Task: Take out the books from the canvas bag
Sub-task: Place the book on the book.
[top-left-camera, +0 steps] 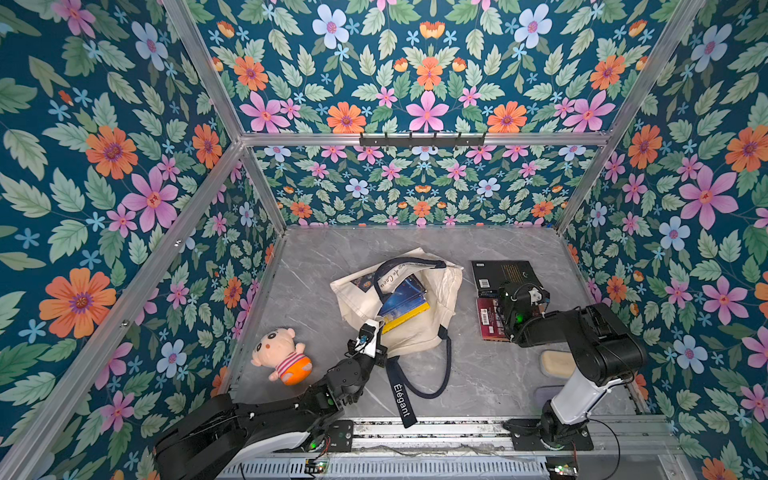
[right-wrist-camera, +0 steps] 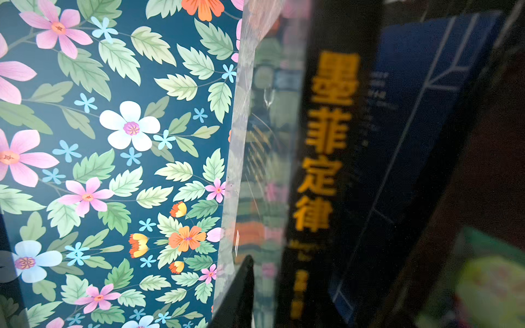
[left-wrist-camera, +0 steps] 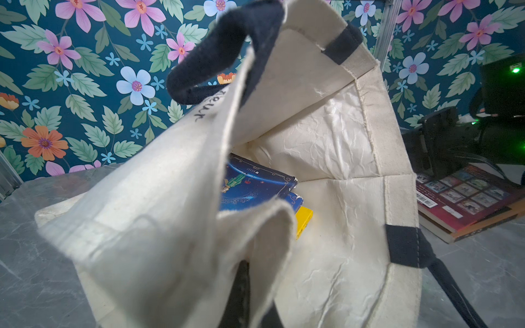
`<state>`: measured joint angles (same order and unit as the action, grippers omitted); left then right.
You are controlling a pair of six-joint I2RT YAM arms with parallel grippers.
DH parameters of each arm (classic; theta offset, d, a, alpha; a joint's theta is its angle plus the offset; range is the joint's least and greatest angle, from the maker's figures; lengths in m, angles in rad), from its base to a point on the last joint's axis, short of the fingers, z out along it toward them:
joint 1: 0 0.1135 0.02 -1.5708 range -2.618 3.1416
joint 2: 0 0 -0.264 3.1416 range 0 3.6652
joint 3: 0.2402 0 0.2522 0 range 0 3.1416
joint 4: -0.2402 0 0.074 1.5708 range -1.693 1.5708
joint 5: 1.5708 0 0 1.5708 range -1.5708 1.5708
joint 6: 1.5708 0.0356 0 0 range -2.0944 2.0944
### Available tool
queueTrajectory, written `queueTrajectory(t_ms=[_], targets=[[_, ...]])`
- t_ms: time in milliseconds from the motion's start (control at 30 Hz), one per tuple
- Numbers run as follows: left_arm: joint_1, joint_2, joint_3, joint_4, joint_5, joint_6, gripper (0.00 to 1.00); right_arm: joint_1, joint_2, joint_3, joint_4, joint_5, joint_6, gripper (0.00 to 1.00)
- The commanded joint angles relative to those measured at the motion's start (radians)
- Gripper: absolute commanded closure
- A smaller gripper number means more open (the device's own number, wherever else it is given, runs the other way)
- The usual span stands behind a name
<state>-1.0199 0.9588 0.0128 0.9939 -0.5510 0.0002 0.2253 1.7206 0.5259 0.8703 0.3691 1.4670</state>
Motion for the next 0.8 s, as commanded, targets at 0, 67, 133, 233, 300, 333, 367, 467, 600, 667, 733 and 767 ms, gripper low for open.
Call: queueTrajectory(t_ms=[0,67,133,233,300,333,367,467,600,667,733,767], targets=[[0.001,-0.002,0.009,0.033,0.002,0.0,1.0,0.0,-0.012,-0.007,0.018,-0.012,0.033,0.61],[0.001,-0.002,0.009,0.032,0.003,0.0,1.0,0.0,-0.022,-0.016,0.01,-0.02,0.053,0.51],[0.001,-0.003,0.009,0.032,0.002,0.0,1.0,0.0,-0.036,-0.027,0.019,-0.027,0.054,0.41],[0.001,-0.003,0.009,0.031,0.003,0.0,1.0,0.0,-0.096,-0.047,0.007,-0.033,0.057,0.32],[0.002,-0.004,0.009,0.03,0.005,0.0,1.0,0.0,-0.135,-0.05,-0.027,-0.035,0.054,0.29],[0.001,-0.004,0.01,0.03,0.004,0.0,1.0,0.0,-0.153,-0.052,-0.047,-0.036,0.053,0.28],[0.001,-0.004,0.01,0.029,0.004,0.0,1.0,0.0,-0.168,-0.053,-0.063,-0.038,0.051,0.27],[0.001,-0.003,0.01,0.029,0.004,0.0,1.0,0.0,-0.196,-0.058,-0.074,-0.041,0.044,0.27],[0.001,-0.001,0.01,0.028,0.005,0.0,1.0,0.0,-0.195,-0.046,-0.085,-0.053,0.041,0.27],[0.002,0.0,0.012,0.027,0.006,0.0,1.0,0.0,-0.187,-0.045,-0.076,-0.065,0.044,0.27],[0.001,-0.001,0.011,0.026,0.005,0.0,1.0,-0.001,-0.182,-0.048,-0.076,-0.074,0.058,0.27],[0.002,-0.004,0.012,0.025,0.005,0.0,1.0,0.0,-0.182,-0.049,-0.074,-0.08,0.064,0.27]])
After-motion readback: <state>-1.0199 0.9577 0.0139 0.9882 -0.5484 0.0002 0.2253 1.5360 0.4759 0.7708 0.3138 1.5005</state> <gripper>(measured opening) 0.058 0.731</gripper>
